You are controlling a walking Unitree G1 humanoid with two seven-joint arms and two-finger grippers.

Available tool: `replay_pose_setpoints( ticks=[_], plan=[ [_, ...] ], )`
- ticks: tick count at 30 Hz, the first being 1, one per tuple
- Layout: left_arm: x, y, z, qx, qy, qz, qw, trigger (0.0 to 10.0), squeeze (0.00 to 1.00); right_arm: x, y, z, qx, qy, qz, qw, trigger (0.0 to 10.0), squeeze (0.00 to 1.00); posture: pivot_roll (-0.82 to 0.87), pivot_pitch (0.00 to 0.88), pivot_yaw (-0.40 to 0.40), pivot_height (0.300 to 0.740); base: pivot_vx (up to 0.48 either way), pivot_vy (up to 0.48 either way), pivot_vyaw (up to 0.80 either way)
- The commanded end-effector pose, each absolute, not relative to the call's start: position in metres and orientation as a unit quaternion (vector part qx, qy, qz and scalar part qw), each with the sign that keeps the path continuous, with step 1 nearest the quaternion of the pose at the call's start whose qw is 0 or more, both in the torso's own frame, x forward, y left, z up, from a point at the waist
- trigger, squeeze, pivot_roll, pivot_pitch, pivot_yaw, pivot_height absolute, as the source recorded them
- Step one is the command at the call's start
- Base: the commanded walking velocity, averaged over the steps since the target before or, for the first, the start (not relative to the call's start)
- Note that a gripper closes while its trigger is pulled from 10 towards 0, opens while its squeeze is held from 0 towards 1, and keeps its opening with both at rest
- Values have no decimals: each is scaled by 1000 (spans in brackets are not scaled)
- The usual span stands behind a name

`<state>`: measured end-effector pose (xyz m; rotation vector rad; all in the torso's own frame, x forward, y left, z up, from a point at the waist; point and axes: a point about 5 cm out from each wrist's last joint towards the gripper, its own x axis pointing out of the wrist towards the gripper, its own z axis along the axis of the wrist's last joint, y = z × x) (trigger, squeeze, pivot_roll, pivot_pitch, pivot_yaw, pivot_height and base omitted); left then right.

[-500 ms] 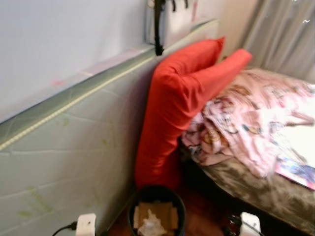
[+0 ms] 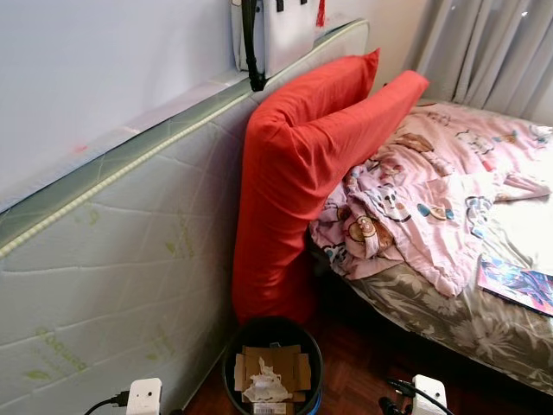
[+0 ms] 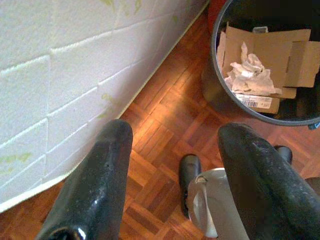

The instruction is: Clean up the room

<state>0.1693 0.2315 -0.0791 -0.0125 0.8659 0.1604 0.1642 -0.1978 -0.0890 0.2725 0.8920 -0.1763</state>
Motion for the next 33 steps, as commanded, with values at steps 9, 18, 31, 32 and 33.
replay_pose_setpoints(
  ticks=[9, 18, 31, 32, 33],
  plan=[
    [165, 228, -82, 1, 428, 67, 901, 10000, 0, 167, -202, -87, 130, 425, -92, 891, 10000, 0, 112, 25, -15, 738, 0, -289, 0],
    [166, 225, -82, -1, 426, 66, 902, 10000, 0, 167, -203, -87, 124, 426, -89, 892, 10000, 0, 108, 26, -24, 738, 0, -293, 0],
    [167, 220, -83, -3, 424, 63, 903, 10000, 0, 166, -206, -87, 111, 427, -85, 893, 10000, 0, 97, 2, -29, 738, 0, -295, 0],
    [167, 220, -83, -3, 424, 62, 903, 10000, 0, 166, -206, -87, 108, 428, -85, 893, 10000, 0, 95, 0, -30, 738, 0, -292, 0],
    [167, 220, -83, -3, 425, 61, 903, 10000, 0, 166, -206, -87, 108, 428, -85, 893, 10000, 0, 95, 0, -30, 738, 0, -292, 0]
  ],
)
